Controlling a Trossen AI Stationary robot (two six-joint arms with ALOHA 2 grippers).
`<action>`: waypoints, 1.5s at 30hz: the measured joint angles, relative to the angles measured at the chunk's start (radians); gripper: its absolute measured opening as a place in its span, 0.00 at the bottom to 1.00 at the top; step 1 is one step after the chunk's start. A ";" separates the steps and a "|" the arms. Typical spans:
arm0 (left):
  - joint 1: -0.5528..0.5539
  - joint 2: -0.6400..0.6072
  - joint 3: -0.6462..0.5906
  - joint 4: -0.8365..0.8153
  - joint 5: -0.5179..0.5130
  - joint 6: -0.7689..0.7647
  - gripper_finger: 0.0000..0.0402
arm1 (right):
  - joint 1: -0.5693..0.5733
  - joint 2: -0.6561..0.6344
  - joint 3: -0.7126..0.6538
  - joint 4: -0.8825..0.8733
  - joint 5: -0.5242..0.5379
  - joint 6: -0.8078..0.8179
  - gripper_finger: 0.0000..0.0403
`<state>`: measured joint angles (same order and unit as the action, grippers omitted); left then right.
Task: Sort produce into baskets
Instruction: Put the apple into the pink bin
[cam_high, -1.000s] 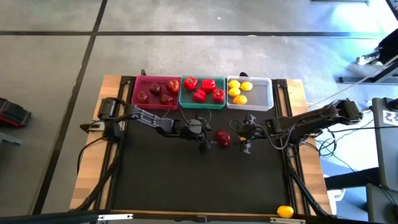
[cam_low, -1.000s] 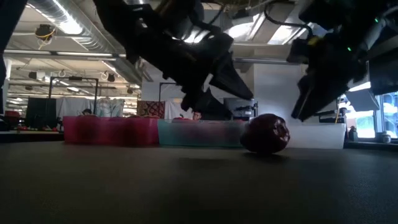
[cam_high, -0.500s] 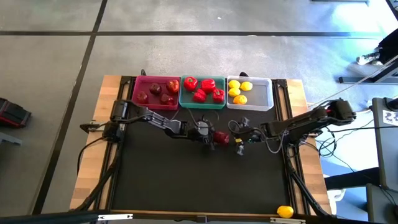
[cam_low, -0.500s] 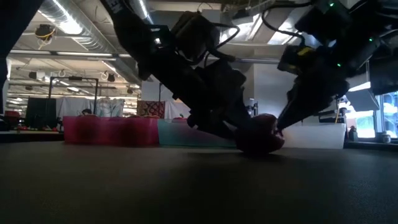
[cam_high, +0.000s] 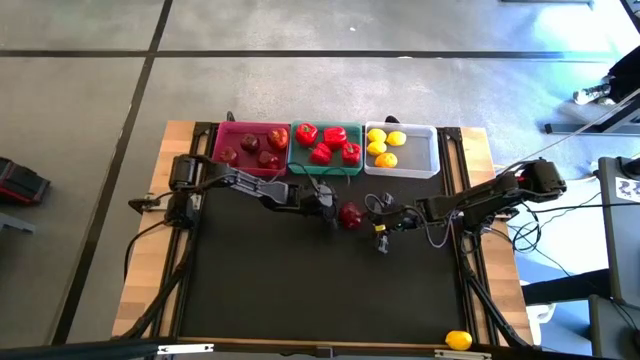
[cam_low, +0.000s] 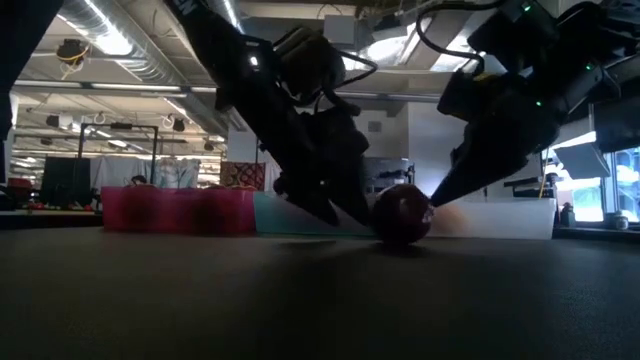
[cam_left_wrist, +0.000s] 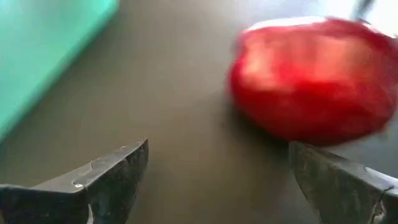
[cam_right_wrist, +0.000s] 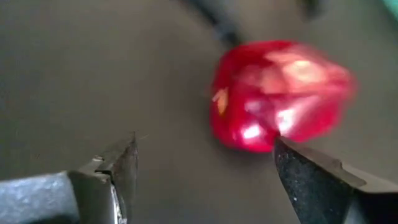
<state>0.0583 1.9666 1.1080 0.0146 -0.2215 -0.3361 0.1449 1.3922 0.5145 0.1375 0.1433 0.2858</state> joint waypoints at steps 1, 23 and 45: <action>0.003 -0.010 0.000 -0.013 -0.019 0.001 0.96 | 0.000 0.001 0.000 0.000 -0.016 0.001 0.74; -0.083 -0.108 0.000 0.113 0.069 0.198 0.96 | -0.001 -0.099 0.059 -0.157 0.050 -0.081 0.74; -0.067 -0.004 -0.003 0.191 0.281 0.165 0.96 | 0.000 0.027 0.048 -0.088 0.266 0.007 0.74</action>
<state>-0.0090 1.9624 1.1053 0.2053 0.0594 -0.1714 0.1444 1.4193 0.5629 0.0495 0.4094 0.2933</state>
